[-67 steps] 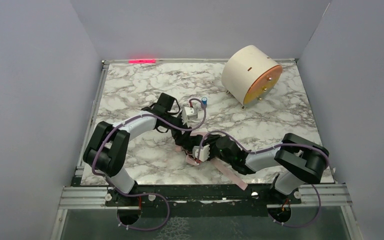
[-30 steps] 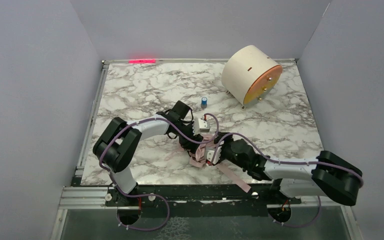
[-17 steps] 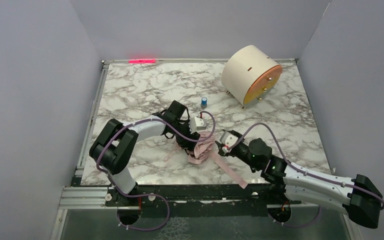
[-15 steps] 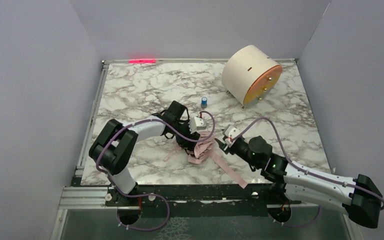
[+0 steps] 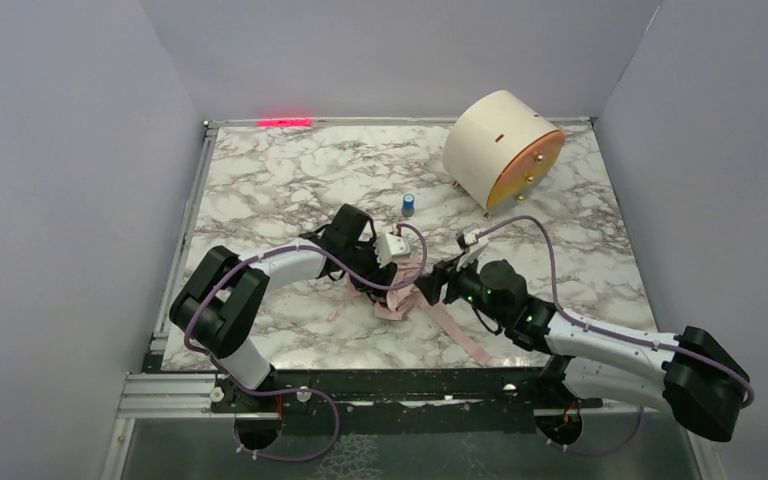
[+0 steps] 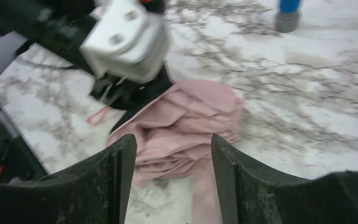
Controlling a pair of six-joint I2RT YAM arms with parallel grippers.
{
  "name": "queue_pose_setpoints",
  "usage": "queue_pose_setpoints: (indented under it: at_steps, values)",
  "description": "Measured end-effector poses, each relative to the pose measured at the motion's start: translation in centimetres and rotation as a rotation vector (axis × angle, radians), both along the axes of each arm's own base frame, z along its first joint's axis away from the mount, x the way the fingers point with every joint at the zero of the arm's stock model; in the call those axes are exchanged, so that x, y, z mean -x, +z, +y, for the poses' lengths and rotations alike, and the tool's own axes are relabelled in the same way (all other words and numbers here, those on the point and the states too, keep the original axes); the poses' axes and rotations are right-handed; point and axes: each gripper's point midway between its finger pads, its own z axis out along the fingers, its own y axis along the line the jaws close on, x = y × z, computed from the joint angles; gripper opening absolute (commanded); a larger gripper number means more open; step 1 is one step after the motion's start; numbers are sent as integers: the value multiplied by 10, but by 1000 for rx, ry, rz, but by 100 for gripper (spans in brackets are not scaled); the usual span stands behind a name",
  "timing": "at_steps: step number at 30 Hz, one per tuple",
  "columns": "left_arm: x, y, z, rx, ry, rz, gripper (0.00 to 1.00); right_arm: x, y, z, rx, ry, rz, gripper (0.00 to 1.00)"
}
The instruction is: Put away the umbrella
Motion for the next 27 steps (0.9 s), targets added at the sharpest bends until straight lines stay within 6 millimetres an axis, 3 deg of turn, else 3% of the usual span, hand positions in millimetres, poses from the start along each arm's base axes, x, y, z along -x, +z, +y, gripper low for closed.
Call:
queue_pose_setpoints:
  at_steps: [4,6,9,14,22,27]
  values:
    - [0,0,0,-18,-9,-39,0,-40,-6,-26,-4,-81,61,66]
    - [-1,-1,-1,-30,-19,-63,0,-55,-5,-37,-1,-110,80,57]
    - [-1,-1,-2,-44,-27,-96,0,-56,2,-29,-4,-66,104,37]
    - [-5,0,-5,-50,-32,-134,0,-48,3,-12,-51,6,180,19]
    - [-5,0,-5,-48,-35,-147,0,-37,-30,3,-60,52,354,8]
    - [-5,0,-6,-48,-42,-155,0,-42,-32,21,-74,97,411,6]
